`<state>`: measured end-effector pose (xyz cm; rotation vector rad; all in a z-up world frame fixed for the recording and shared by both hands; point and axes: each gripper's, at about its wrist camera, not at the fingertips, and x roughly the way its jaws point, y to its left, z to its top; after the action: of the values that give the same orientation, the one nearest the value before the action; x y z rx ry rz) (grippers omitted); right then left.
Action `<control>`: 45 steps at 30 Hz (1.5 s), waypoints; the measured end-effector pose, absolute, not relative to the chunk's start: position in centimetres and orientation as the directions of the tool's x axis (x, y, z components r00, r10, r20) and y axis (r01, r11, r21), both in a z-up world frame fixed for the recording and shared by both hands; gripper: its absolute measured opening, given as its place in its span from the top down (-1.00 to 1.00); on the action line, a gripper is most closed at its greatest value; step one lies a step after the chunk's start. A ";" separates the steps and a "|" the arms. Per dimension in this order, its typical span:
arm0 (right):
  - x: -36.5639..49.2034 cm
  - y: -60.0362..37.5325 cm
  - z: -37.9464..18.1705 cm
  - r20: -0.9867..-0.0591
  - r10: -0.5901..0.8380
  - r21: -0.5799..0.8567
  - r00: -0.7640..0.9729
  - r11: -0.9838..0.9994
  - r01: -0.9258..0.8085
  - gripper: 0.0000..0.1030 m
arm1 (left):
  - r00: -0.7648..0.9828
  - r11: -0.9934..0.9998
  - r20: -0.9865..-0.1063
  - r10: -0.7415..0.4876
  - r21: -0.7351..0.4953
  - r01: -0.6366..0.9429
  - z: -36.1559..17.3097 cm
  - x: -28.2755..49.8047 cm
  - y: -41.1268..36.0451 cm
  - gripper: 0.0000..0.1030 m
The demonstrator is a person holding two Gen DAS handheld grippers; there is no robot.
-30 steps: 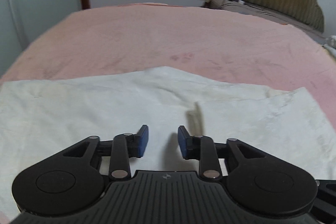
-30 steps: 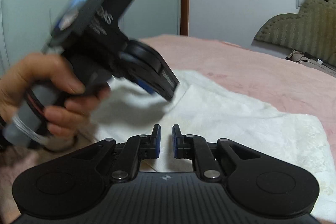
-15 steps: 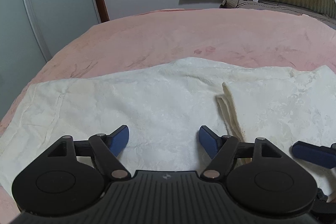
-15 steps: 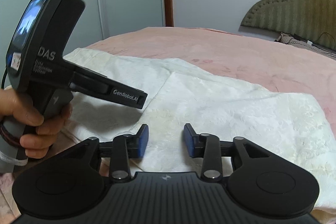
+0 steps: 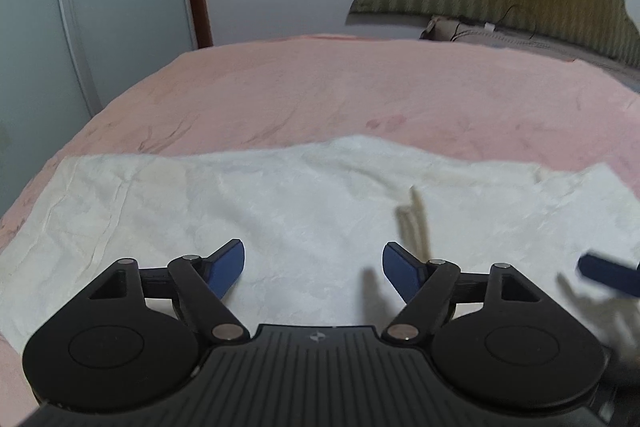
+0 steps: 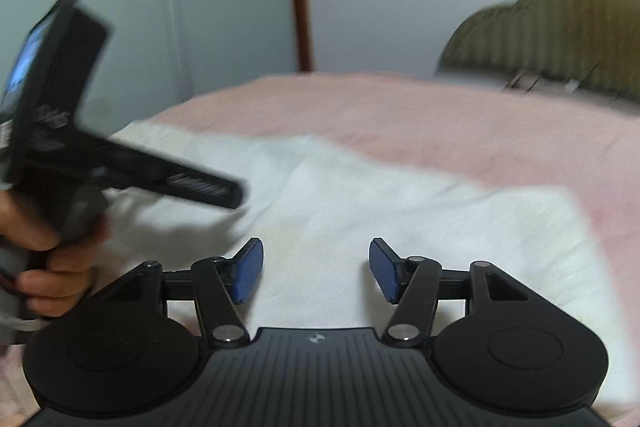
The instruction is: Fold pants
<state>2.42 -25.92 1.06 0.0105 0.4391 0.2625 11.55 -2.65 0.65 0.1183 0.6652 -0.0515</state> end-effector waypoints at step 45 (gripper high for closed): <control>4.5 -30.3 -1.6 -0.559 0.077 0.039 0.825 0.997 -0.066 -1.00 | 0.792 0.988 -0.591 -0.156 -0.079 0.136 -3.2 11.7 -3.8 -0.99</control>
<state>4.53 -30.28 -1.58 0.0185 0.5950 0.0761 11.68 -3.77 -3.20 -0.0329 0.6386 -0.1569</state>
